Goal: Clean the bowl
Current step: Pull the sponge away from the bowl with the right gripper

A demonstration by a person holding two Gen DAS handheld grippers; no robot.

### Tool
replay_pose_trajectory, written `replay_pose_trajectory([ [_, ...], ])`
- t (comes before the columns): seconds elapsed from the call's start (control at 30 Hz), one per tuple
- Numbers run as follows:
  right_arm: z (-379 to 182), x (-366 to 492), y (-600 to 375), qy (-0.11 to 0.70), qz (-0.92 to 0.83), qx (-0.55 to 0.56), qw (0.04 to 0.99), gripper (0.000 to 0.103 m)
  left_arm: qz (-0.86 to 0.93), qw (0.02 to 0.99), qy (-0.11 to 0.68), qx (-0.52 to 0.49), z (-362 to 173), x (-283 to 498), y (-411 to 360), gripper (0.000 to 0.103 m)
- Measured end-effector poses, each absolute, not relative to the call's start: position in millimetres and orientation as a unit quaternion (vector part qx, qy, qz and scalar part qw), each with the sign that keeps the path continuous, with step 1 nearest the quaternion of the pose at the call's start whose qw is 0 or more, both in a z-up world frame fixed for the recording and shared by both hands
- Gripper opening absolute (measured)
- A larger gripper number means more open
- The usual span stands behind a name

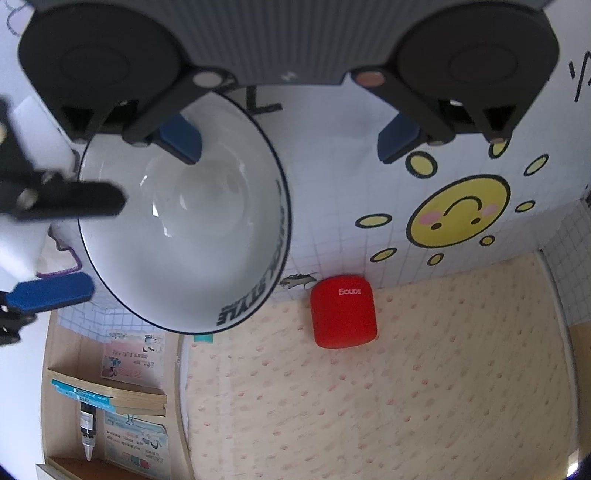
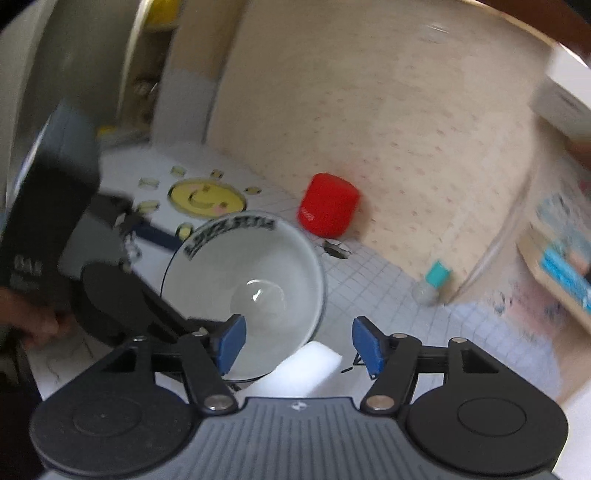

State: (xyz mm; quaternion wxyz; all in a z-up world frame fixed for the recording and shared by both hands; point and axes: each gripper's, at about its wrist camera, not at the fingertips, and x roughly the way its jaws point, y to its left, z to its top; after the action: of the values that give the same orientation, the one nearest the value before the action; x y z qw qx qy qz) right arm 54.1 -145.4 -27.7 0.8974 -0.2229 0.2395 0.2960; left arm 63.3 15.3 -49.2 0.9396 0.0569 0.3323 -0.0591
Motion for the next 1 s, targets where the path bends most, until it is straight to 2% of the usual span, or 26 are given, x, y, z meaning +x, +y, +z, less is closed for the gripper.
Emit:
replay_pose_trajectory([
  [0.07,-29,55,-152,0.232,0.274,-0.2,0.912,0.073,-0.058,0.94,0.331,0.059,-49,63,14,0.102],
  [0.1,-30,54,-157,0.226,0.257,-0.187,0.921,0.082,-0.059,0.94,0.331,0.06,-49,63,14,0.102],
  [0.13,-30,54,-159,0.225,0.25,-0.178,0.925,0.085,-0.059,0.94,0.331,0.06,-50,63,14,0.102],
  [0.3,-40,35,-161,0.217,0.247,-0.15,0.932,0.085,-0.061,0.939,0.334,0.05,-50,64,17,0.102],
  [0.47,-50,21,-151,0.205,0.236,-0.167,0.935,0.084,-0.066,0.939,0.335,0.048,-50,64,20,0.102],
  [0.5,-56,22,-147,0.207,0.229,-0.177,0.935,0.08,-0.066,0.938,0.336,0.047,-50,64,21,0.102],
  [0.53,-58,22,-147,0.211,0.226,-0.177,0.934,0.069,-0.066,0.938,0.336,0.047,-50,64,21,0.102],
  [0.63,-65,22,-152,0.223,0.23,-0.167,0.932,0.051,-0.066,0.938,0.337,0.043,-50,65,22,0.102],
  [0.7,-70,20,-153,0.217,0.226,-0.172,0.934,0.046,-0.066,0.938,0.338,0.043,-50,66,22,0.102],
  [0.87,-68,17,-153,0.21,0.234,-0.167,0.934,0.045,-0.065,0.938,0.338,0.041,-50,66,22,0.102],
  [0.93,-65,9,-157,0.21,0.225,-0.177,0.935,0.037,-0.065,0.938,0.338,0.041,-50,66,22,0.102],
  [1.0,-64,-1,-160,0.209,0.229,-0.183,0.933,0.037,-0.064,0.938,0.338,0.04,-50,66,22,0.102],
])
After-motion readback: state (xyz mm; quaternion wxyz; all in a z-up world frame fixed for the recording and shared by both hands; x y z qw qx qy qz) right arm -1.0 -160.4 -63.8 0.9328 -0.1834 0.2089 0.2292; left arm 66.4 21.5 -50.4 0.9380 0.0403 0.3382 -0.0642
